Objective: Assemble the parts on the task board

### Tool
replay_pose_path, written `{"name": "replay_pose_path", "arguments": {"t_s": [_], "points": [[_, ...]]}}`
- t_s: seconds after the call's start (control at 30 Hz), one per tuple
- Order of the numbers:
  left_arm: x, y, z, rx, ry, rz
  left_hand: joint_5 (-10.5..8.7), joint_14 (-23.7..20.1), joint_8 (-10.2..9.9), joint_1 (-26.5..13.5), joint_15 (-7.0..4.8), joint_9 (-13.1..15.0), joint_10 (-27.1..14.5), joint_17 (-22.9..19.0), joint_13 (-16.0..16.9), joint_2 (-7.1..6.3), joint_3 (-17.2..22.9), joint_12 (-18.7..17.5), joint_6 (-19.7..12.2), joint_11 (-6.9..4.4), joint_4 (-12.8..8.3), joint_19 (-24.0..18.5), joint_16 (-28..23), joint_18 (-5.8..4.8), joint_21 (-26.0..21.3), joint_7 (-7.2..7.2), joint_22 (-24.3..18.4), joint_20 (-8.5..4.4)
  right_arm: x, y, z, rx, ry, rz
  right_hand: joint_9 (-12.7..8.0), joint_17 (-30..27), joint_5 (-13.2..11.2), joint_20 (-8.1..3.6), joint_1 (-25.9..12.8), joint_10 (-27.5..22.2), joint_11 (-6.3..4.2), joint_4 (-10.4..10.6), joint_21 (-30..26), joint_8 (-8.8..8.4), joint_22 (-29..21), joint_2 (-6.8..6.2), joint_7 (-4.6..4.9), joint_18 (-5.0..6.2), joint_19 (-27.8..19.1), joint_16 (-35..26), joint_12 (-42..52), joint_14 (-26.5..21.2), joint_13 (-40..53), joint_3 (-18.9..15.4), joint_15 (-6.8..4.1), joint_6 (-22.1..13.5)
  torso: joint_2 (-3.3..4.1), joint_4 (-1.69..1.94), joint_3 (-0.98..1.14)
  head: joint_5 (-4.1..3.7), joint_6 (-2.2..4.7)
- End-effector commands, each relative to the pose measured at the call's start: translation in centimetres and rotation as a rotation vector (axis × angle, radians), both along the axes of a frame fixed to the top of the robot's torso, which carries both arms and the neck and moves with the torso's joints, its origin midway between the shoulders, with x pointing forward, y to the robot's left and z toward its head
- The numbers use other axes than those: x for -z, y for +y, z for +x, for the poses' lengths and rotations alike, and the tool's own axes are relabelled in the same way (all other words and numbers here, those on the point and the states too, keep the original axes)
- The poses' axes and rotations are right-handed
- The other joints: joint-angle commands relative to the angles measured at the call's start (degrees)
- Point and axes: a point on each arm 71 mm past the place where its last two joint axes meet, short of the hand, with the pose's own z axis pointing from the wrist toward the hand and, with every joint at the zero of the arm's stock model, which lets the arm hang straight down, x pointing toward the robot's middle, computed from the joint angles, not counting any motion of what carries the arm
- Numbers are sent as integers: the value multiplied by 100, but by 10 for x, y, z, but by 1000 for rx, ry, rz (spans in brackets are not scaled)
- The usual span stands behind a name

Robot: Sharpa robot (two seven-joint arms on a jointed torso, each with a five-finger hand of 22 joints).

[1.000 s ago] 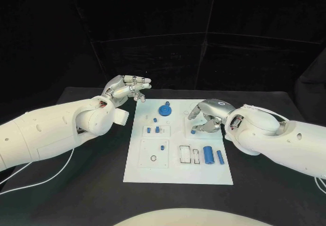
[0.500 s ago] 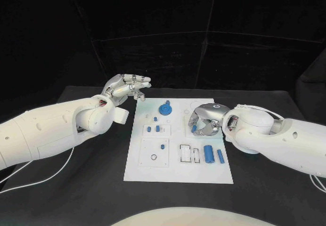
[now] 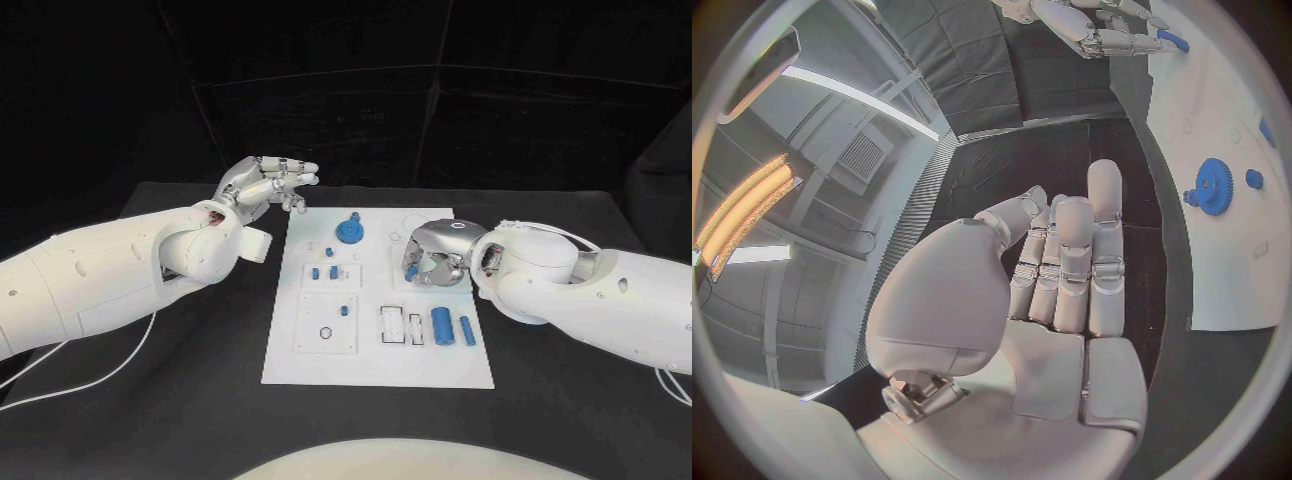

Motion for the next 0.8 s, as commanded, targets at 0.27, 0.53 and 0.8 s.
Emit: {"name": "replay_pose_path", "arguments": {"t_s": [0.27,0.53,0.8], "points": [[-1,-1,0,11,-5,-11,37,-60,33,31,0,-3,-47,-11,11,-7,-3,42,-38,-9,-27,-32,-20,74,-35,-16,-9,0,-5,1,3,11,-66,33,32,68,-267,-81,108,433,-77,-74,87,127,121,192,-38,45,84,67,43,202,29,457,-108,357,-2,-2,-3,-10,-29],[-2,0,0,11,-4,-10,37,-60,33,31,0,-3,-47,-11,11,-7,-3,42,-38,-9,-27,-32,-20,74,-35,-16,-9,0,-13,2,-3,-5,-118,94,32,142,-257,-123,137,573,-102,-154,172,149,238,216,-45,23,137,136,-4,219,33,688,-142,456,-12,-9,-9,-17,-28],[-2,1,0,8,-4,-9,37,-60,33,31,0,-3,-47,-11,11,-7,-3,42,-38,-9,-27,-32,-20,74,-35,-16,-9,0,-22,0,-18,-13,-103,160,28,129,-239,-132,118,595,-103,-182,176,145,239,167,-43,23,139,133,-26,216,32,723,-146,466,-23,-6,-15,-33,-8]]}}
